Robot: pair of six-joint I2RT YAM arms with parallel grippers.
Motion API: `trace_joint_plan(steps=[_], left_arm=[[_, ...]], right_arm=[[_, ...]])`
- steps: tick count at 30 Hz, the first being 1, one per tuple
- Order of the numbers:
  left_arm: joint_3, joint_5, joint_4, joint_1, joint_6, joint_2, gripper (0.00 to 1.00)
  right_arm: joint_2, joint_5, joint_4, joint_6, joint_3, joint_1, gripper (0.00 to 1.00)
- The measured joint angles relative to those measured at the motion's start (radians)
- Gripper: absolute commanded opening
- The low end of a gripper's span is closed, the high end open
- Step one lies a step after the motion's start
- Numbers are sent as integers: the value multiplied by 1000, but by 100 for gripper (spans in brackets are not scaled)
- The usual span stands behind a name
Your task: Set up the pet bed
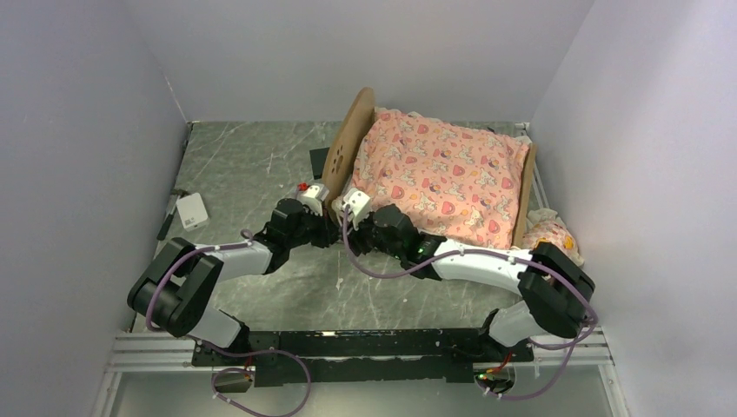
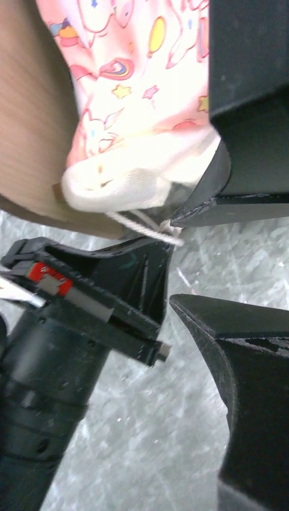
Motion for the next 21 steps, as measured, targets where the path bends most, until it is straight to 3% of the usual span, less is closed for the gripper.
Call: trace_joint_plan(steps=[4, 21], left_arm=[[6, 15, 4, -2, 9, 0, 0], [10, 18, 3, -3, 30, 0, 0]], right_arm=[[-15, 20, -35, -42, -27, -6, 39], [91, -20, -67, -385, -34, -46, 43]])
